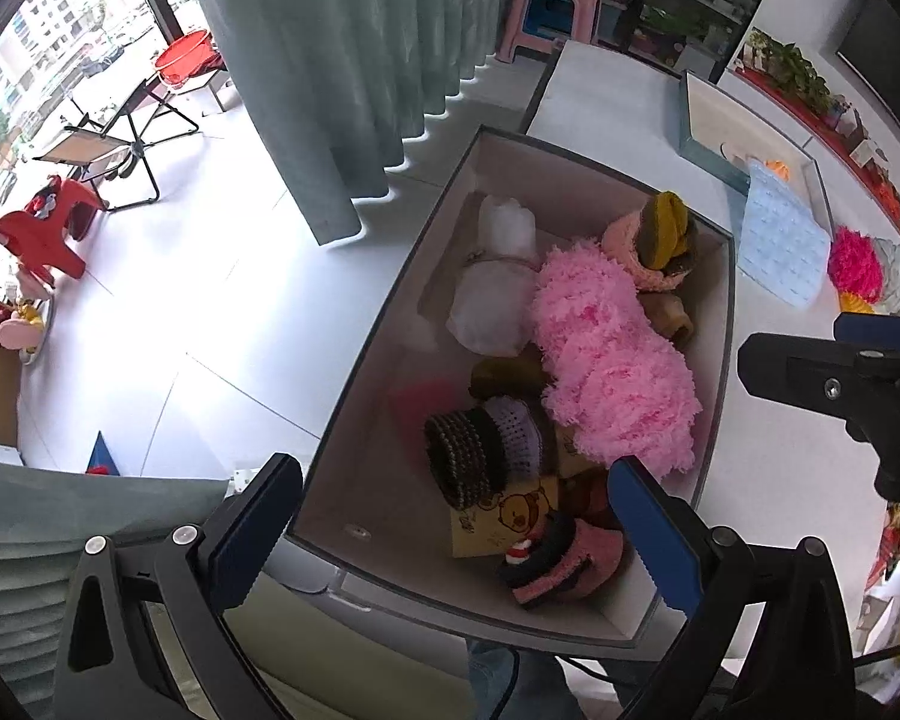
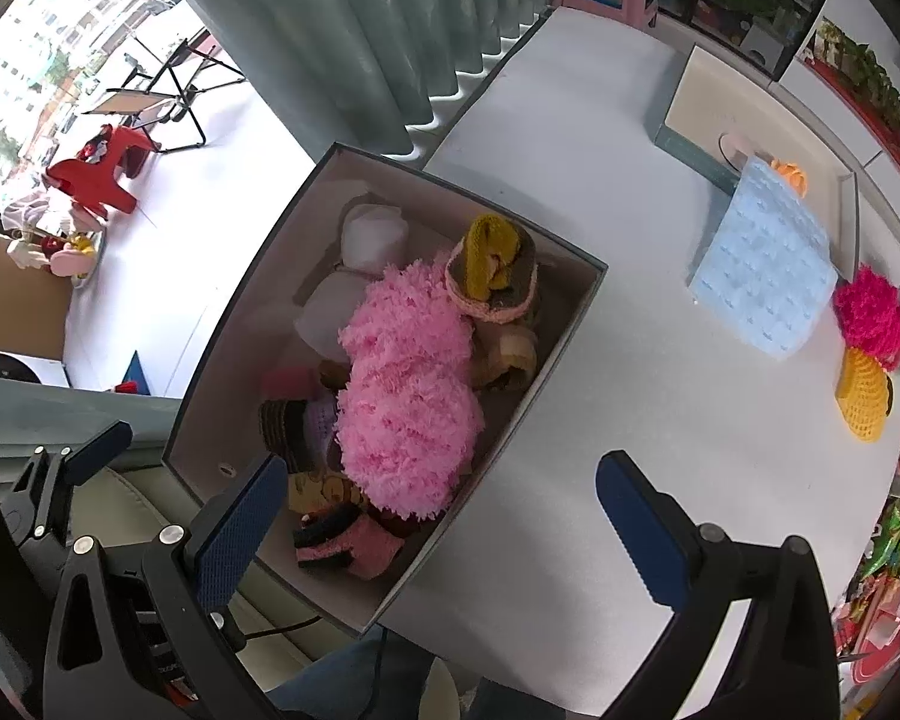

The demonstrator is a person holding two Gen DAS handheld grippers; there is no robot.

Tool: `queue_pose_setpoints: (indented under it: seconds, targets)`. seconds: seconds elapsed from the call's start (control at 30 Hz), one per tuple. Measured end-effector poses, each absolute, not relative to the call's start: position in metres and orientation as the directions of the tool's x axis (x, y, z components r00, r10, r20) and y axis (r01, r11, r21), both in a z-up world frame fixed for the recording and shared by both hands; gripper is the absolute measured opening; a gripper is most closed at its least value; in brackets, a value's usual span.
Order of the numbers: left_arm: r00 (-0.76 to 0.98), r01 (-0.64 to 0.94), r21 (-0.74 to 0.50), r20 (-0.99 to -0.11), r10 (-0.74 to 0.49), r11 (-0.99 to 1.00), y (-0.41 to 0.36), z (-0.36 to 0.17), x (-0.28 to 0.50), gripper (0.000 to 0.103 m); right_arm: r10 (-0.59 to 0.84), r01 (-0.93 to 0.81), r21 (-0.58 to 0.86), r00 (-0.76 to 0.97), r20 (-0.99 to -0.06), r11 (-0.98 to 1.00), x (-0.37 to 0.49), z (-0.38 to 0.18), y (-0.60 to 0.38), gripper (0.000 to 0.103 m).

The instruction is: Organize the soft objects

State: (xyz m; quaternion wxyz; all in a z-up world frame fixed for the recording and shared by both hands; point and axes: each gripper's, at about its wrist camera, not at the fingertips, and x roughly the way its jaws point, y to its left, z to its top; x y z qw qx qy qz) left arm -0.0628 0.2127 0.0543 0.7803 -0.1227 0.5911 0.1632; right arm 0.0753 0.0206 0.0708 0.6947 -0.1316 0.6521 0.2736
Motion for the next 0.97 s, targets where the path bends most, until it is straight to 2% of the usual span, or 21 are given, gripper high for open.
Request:
queue_pose_setpoints:
  seconds: [0.77,0.97]
  targets:
    - [0.204,-0.344,0.013,-0.975,0.089,0.939,0.233,0.039,-0.061,0.103,0.193,-0.511,0.18,-0.027,-0.981,0.84,0.074,0.053,0.044,0.103]
    - [0.242,-0.361,-0.06,-0.97,0.032,0.93,0.243,0.043,-0.063,0.103,0.196,-0.502,0.186,-0.033,-0.98,0.845,0.07,0.05,0.049,0.103]
